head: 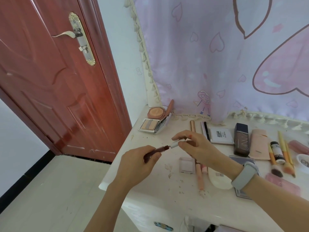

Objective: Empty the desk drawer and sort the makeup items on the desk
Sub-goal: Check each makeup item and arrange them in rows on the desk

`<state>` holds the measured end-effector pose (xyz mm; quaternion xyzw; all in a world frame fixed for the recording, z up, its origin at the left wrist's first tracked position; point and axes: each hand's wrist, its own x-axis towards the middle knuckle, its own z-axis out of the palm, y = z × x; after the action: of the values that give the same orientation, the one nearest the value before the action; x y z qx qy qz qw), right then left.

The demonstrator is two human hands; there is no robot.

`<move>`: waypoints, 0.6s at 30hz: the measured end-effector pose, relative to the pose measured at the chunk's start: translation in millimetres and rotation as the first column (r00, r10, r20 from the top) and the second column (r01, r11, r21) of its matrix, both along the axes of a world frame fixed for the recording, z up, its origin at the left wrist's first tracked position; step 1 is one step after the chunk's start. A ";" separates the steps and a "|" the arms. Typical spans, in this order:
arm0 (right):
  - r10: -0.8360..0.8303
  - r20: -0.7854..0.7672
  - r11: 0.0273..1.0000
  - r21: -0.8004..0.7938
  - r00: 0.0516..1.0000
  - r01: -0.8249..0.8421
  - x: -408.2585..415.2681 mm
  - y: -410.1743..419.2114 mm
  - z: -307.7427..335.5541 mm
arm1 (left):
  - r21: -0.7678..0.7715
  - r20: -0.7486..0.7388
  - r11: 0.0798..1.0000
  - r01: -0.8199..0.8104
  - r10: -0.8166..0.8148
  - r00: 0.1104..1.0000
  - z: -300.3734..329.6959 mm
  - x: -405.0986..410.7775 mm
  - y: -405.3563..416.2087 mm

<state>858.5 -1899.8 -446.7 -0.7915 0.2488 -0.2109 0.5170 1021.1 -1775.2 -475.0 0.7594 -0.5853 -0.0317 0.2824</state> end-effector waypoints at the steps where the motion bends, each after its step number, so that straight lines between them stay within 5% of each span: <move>1: 0.003 -0.013 1.000 -0.006 1.000 -0.003 -0.2 -1.0 1.4 | 0.005 -0.017 1.000 -0.004 0.004 1.000 2.1 -0.4 0.5; 5: -0.155 0.034 0.987 0.041 0.987 0.153 3.3 -1.9 1.1 | -0.040 -0.279 0.996 -0.075 0.061 0.958 5.4 -2.9 1.6; 9: -0.398 0.166 0.878 0.353 0.902 0.322 9.0 -0.8 -5.4 | -0.198 -0.446 0.940 -0.277 0.165 0.879 3.0 -9.4 -0.1; 15: -0.485 0.145 0.730 0.609 0.862 0.309 22.7 13.4 -9.7 | -0.389 -0.740 0.761 -0.519 0.077 0.668 16.6 -29.0 -5.3; 18: -0.495 0.146 0.606 0.765 0.856 0.220 25.6 15.3 -8.4 | -0.478 -0.759 0.709 -0.519 -0.036 0.650 22.7 -32.4 -7.1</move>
<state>884.1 -1884.4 -455.1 -0.4041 0.3726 -0.3305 0.7673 988.7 -1782.4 -452.2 0.6077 -0.2805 -0.0772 0.7389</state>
